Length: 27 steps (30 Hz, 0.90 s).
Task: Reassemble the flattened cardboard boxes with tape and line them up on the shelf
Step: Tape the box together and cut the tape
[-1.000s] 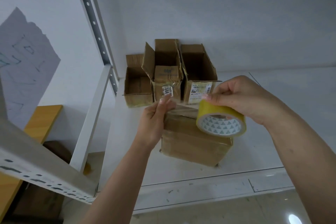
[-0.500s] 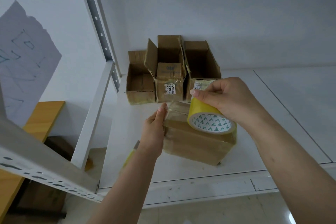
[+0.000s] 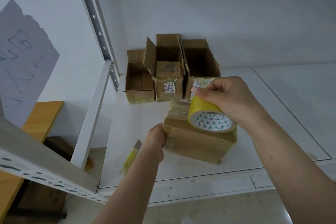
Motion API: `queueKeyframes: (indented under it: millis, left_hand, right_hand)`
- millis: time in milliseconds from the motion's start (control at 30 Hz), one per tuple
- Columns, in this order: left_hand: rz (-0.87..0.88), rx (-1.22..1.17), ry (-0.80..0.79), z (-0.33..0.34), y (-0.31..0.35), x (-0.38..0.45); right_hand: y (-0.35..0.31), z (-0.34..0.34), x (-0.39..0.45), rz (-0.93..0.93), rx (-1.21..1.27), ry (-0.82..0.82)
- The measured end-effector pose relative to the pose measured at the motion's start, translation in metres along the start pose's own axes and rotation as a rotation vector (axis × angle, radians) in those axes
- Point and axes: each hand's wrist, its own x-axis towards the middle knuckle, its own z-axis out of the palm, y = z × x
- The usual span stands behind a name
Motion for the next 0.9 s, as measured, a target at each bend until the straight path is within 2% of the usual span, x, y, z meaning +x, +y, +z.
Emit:
queueKeyframes:
  millis: [100, 167, 233, 300, 367, 400, 500, 567, 600, 667, 767, 833, 900]
  left_hand:
    - [0.188, 0.053, -0.001, -0.009, 0.004, 0.005]
    - [0.500, 0.151, -0.043, -0.022, 0.017, -0.001]
    - [0.848, 0.417, -0.269, -0.027, 0.037, -0.013]
    - [1.033, 0.876, -0.403, -0.016, 0.055, -0.020]
    - [1.075, 1.269, -0.397, 0.000, 0.067, -0.021]
    - [1.081, 1.387, -0.395, 0.006, 0.069, -0.021]
    - [1.145, 1.512, -0.330, 0.011, 0.067, -0.016]
    - [1.178, 1.521, -0.284, 0.010, 0.065, -0.014]
    - [1.200, 1.544, -0.266, 0.010, 0.065, -0.013]
    - [1.221, 1.610, -0.254, 0.010, 0.065, -0.011]
    - [1.178, 1.684, -0.267, 0.011, 0.067, -0.010]
    - [1.167, 1.725, -0.278, 0.013, 0.068, -0.011]
    - [1.178, 1.744, -0.283, 0.014, 0.067, -0.011]
  right_hand:
    - [0.000, 0.000, 0.001, -0.004, -0.002, -0.005]
    - [0.001, -0.001, 0.001, -0.016, -0.015, -0.022]
    - [0.003, -0.003, 0.003, -0.029, -0.042, -0.050]
    - [0.004, -0.007, 0.006, -0.024, -0.046, -0.102]
    - [0.010, -0.015, 0.009, -0.004, 0.002, -0.206]
    - [0.015, -0.020, 0.008, 0.000, 0.047, -0.276]
    - [0.034, -0.031, 0.002, -0.015, 0.290, -0.447]
    - [0.039, -0.032, -0.001, 0.000, 0.408, -0.418]
    - [0.038, -0.032, -0.002, -0.009, 0.386, -0.372]
    - [0.029, -0.035, -0.002, -0.036, 0.222, -0.253]
    - [0.027, -0.057, -0.002, -0.025, -0.257, 0.015]
    - [0.032, -0.070, -0.007, 0.052, -0.500, 0.071]
    - [0.040, -0.074, -0.012, 0.134, -0.617, 0.061]
